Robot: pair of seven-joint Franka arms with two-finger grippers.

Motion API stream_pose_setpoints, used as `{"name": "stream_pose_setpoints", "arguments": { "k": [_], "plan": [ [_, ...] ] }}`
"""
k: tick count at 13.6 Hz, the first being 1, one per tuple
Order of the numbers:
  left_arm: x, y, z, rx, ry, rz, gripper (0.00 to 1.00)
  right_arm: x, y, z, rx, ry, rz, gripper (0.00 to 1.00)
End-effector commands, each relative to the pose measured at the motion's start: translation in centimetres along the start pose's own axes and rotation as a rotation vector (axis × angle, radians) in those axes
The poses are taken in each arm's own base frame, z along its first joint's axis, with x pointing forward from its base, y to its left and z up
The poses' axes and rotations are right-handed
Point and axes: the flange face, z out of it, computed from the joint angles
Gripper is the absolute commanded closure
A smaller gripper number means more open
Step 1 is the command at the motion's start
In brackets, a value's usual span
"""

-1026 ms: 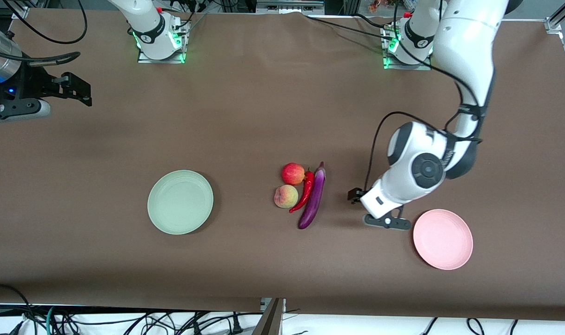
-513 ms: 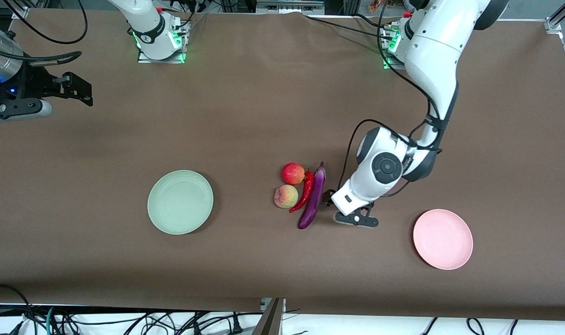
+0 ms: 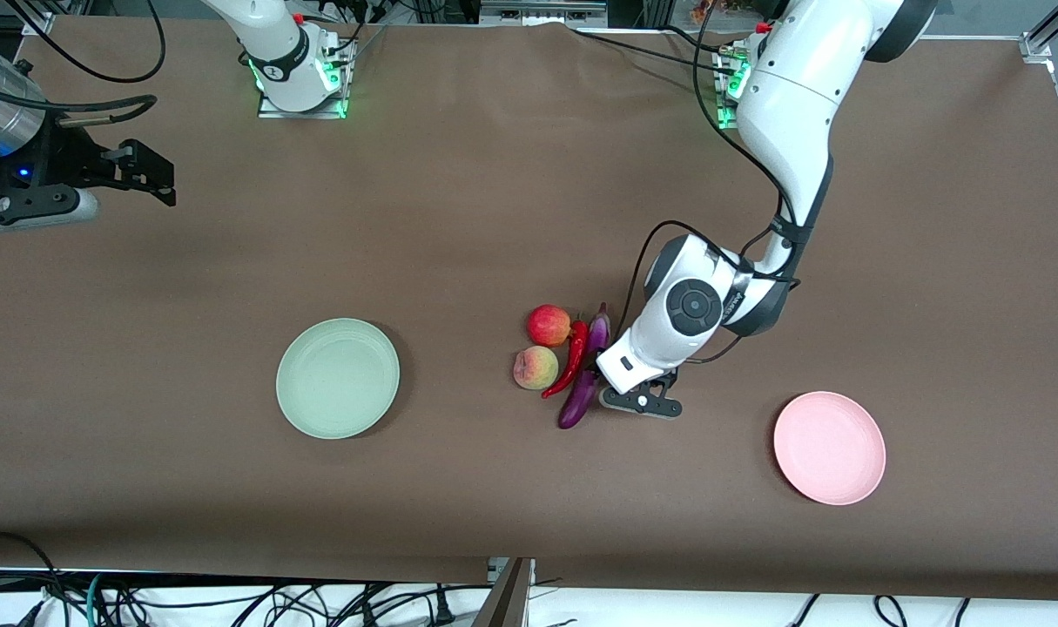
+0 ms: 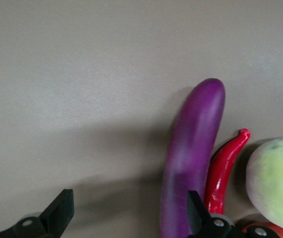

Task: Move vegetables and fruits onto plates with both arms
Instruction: 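Lift the eggplant with the left gripper while the right gripper reaches out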

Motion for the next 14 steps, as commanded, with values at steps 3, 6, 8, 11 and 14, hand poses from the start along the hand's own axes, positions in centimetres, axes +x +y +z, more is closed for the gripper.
{"name": "stream_pose_setpoints", "arguments": {
  "k": [3, 6, 8, 11, 14],
  "plan": [
    [-0.1, 2.4, 3.0, -0.015, 0.030, -0.033, 0.00, 0.5, -1.8, -0.8, 0.014, 0.049, -0.024, 0.00],
    [-0.1, 2.1, 3.2, -0.013, 0.029, -0.041, 0.36, 2.7, -4.5, 1.4, 0.015, 0.032, -0.071, 0.00],
    [-0.2, 2.3, 3.4, -0.012, 0.029, -0.037, 0.61, 3.0, -4.2, 2.0, 0.021, 0.026, -0.068, 0.00],
    [-0.2, 2.3, 3.3, -0.010, 0.030, -0.035, 1.00, 4.6, -4.7, 5.7, 0.019, -0.043, -0.085, 0.00],
    [0.7, 1.2, 1.4, 0.020, 0.055, -0.015, 1.00, 7.3, -4.9, 12.7, 0.023, -0.170, -0.099, 0.00]
  ]
}}
